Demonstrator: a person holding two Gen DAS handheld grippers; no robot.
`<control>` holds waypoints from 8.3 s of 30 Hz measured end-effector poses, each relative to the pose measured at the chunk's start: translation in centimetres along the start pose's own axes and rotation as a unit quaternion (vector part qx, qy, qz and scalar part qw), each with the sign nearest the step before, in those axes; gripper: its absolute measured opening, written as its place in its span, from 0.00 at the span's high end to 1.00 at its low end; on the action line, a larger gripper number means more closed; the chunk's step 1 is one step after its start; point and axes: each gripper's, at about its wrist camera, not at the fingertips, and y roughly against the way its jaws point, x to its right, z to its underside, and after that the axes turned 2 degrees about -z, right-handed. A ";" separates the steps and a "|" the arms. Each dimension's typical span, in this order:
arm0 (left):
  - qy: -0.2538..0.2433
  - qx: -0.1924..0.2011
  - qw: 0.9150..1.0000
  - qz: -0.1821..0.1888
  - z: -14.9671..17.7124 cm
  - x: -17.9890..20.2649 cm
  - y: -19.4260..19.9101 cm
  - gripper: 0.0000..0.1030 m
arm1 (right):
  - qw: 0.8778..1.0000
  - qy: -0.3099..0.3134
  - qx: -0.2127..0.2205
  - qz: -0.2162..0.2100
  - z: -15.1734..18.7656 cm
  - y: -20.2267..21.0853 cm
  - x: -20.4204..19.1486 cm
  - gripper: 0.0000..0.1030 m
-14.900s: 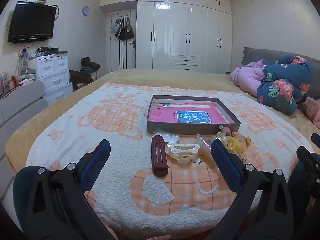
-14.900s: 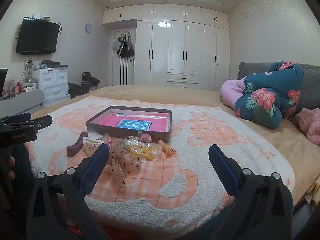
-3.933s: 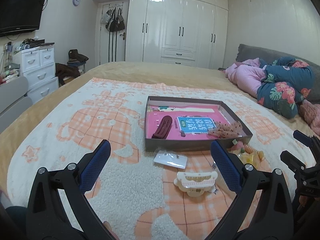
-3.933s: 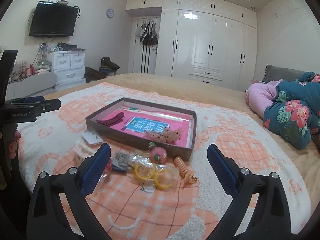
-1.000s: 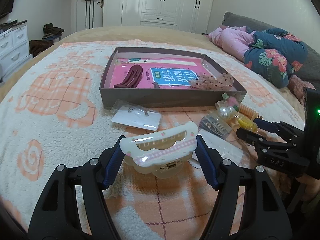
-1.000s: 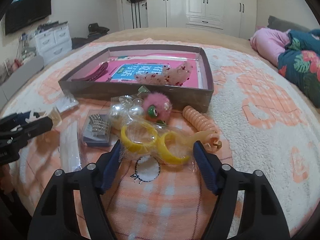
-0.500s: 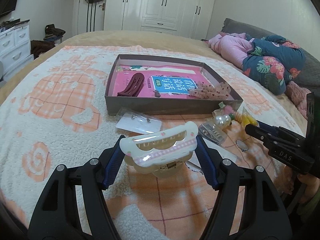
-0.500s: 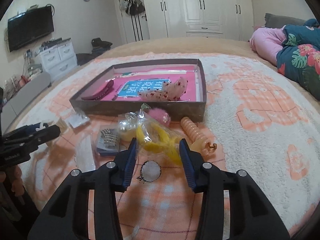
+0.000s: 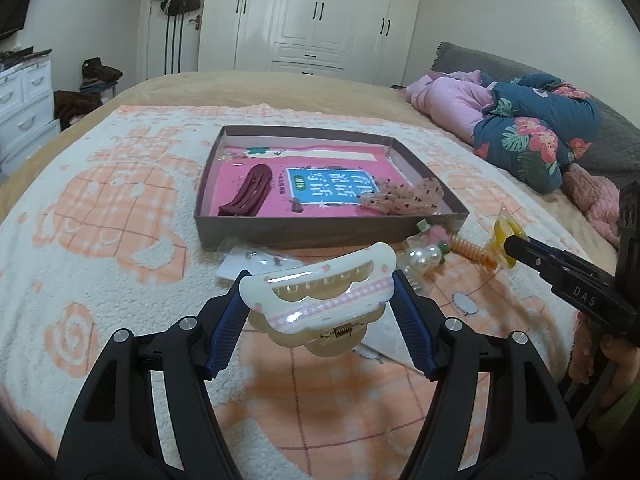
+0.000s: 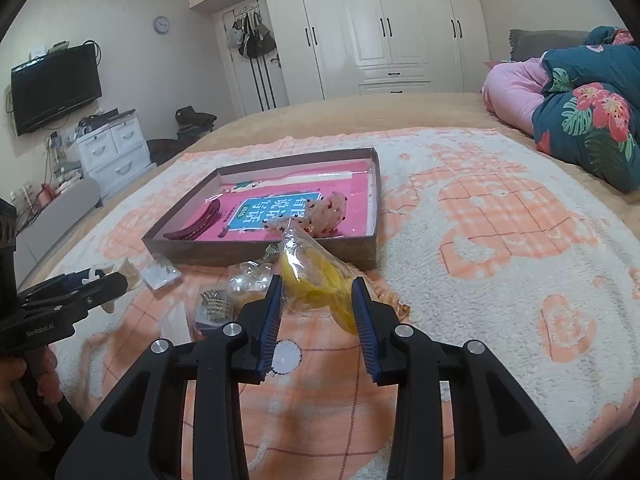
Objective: Organize jewelry
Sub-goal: 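Carry claw clip to pink box with left tool while right tool carries yellow bag, then open left tool dropping claw clip in box while right tool releases yellow bag, then withdraw both open tools from the pink box, then move left tool toward clear plastic packet while right tool approaches pink pompom keychain, then grasp clear plastic packet with left tool while right tool grasps pink pompom keychain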
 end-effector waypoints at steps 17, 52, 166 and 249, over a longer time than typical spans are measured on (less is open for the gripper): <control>-0.003 0.017 1.000 0.010 -3.8 1.2 -1.9 0.42 | 0.999 0.010 0.028 0.014 -1.0 0.9 0.3 0.71; 0.001 0.006 1.000 -0.001 -9.2 -0.7 -10.2 0.42 | 0.996 0.063 0.055 0.010 -8.3 -5.1 -1.2 0.72; -0.013 0.079 0.997 -0.022 -3.3 1.3 1.8 0.11 | 0.990 0.129 0.036 0.041 -2.3 0.6 -1.7 0.27; -0.093 -0.082 0.991 0.054 2.3 4.6 -5.2 0.21 | 0.965 0.246 -0.095 -0.018 -0.8 -9.5 -4.1 0.74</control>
